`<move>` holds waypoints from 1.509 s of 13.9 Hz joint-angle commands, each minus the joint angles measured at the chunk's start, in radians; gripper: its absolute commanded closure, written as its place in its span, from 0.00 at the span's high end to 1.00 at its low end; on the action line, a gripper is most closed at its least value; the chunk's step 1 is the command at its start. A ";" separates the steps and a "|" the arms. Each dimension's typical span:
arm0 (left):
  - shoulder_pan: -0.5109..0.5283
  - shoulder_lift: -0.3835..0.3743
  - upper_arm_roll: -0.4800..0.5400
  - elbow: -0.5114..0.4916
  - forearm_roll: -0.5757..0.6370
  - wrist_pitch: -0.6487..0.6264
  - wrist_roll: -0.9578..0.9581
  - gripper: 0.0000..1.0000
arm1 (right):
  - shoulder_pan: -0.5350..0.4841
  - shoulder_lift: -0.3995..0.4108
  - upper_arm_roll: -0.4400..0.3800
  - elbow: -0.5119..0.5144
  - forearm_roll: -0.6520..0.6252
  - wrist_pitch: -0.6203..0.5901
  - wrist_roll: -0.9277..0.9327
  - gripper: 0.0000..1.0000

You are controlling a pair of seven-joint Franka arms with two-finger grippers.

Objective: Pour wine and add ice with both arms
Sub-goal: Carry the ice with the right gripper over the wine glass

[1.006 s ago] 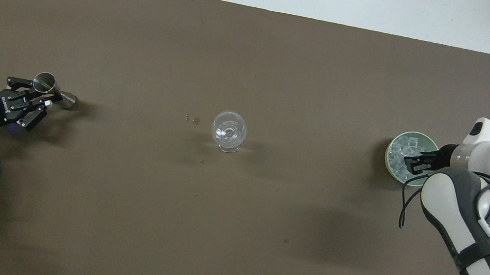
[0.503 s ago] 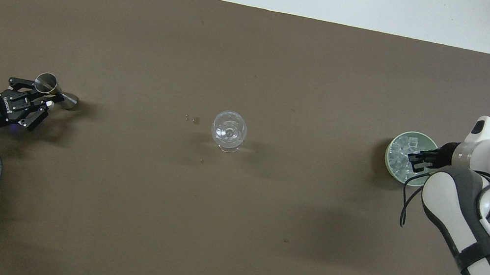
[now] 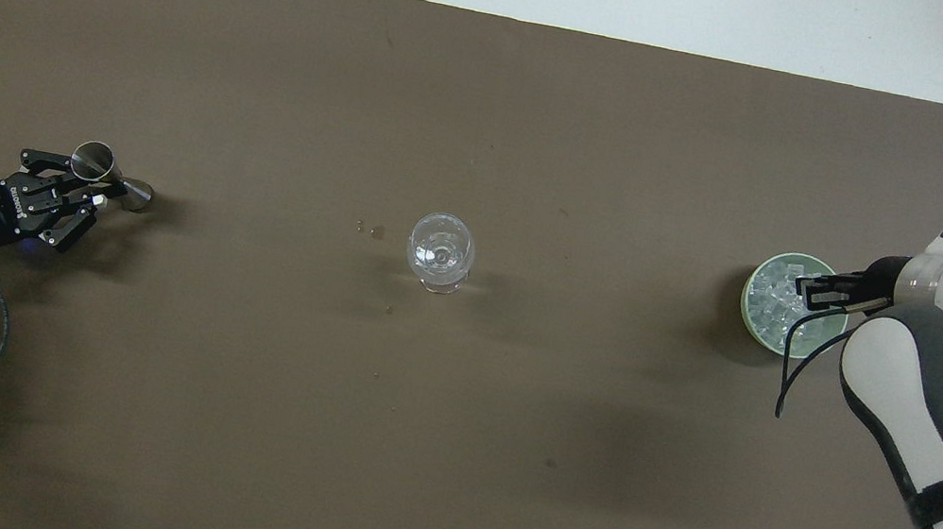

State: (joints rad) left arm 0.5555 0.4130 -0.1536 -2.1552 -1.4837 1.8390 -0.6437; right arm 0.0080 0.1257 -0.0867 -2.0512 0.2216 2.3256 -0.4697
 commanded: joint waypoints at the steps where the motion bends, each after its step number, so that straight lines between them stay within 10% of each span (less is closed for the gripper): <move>1: -0.017 0.015 0.011 0.014 -0.023 0.009 0.015 0.03 | 0.001 -0.040 0.027 0.029 0.021 -0.057 0.123 0.06; 9: -0.017 0.015 0.011 0.014 -0.023 0.017 0.015 0.18 | 0.001 -0.083 0.198 0.143 0.004 -0.170 0.600 0.06; 21: -0.014 0.015 0.012 0.014 -0.023 0.011 0.012 1.00 | 0.012 -0.067 0.522 0.203 -0.071 0.003 1.186 0.06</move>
State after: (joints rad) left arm 0.5551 0.4184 -0.1528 -2.1518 -1.4863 1.8509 -0.6397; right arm 0.0243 0.0467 0.4062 -1.8526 0.1691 2.2870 0.6596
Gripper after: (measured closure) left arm 0.110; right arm 0.780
